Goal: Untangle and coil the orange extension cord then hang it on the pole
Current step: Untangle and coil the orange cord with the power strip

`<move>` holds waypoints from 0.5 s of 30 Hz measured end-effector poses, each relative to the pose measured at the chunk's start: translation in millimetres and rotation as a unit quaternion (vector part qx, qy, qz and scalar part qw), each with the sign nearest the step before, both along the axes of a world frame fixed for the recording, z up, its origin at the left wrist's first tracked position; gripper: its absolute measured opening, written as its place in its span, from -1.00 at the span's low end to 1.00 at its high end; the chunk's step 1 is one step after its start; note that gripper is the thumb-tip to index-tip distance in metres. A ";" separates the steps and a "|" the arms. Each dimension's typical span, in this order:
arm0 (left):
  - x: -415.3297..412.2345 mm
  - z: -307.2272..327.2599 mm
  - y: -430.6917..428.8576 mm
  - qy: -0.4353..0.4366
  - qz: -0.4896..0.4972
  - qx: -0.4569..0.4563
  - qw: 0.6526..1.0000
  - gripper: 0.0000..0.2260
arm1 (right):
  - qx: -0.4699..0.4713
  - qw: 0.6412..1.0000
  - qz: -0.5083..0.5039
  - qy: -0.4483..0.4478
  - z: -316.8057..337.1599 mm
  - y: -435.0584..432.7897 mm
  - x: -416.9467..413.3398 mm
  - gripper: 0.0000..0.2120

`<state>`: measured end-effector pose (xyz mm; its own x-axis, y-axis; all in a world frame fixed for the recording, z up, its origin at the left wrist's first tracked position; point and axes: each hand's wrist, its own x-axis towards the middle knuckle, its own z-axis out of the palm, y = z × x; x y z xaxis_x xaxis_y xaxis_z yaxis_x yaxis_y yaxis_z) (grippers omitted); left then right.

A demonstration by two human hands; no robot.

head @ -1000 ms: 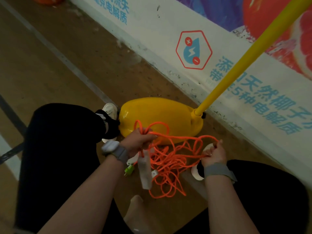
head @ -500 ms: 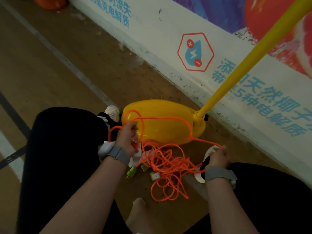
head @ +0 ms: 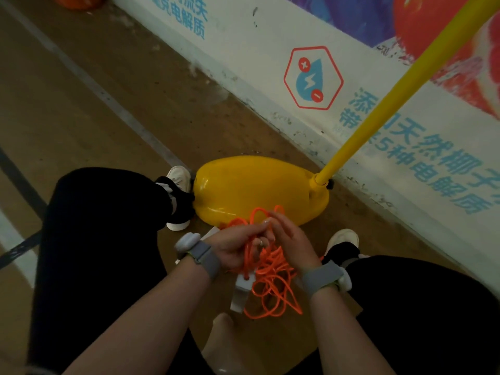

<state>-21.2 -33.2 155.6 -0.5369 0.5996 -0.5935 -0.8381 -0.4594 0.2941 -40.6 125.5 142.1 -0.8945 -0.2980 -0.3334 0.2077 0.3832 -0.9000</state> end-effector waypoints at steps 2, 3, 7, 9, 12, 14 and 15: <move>3.4 1.1 0.4 0.014 -0.019 0.054 0.998 -0.73 | -0.020 1.000 -0.018 -0.010 1.2 -3.1 3.9 -0.83; 4.3 0.6 0.5 0.023 -0.023 0.075 0.997 -0.76 | -0.027 0.999 -0.023 -0.017 2.7 -3.7 5.0 -0.88; 4.2 -1.4 0.1 0.060 -0.041 0.119 0.990 -0.66 | -0.041 0.996 -0.063 -0.040 7.8 -4.6 8.4 -0.73; 2.1 1.7 -1.2 0.064 -0.040 0.135 0.988 -0.62 | -0.024 0.997 -0.066 -0.034 8.8 -6.8 7.8 -0.72; 0.0 8.7 -1.3 0.070 -0.017 0.100 0.992 -0.57 | -0.055 0.991 -0.086 -0.082 16.7 -10.1 5.9 -0.55; 0.9 9.2 -0.2 0.080 -0.012 0.073 0.994 -0.53 | -0.071 0.991 -0.091 -0.075 16.2 -9.3 4.7 -0.58; 2.4 11.1 1.0 0.093 -0.018 0.082 0.992 -0.55 | -0.071 0.992 -0.087 -0.059 16.4 -10.4 5.8 -0.61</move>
<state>-18.8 -32.2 166.7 -0.6042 0.7007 -0.3795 -0.7933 -0.4842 0.3691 -34.8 115.1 158.5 -0.8932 -0.1947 -0.4053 0.3674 0.2038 -0.9075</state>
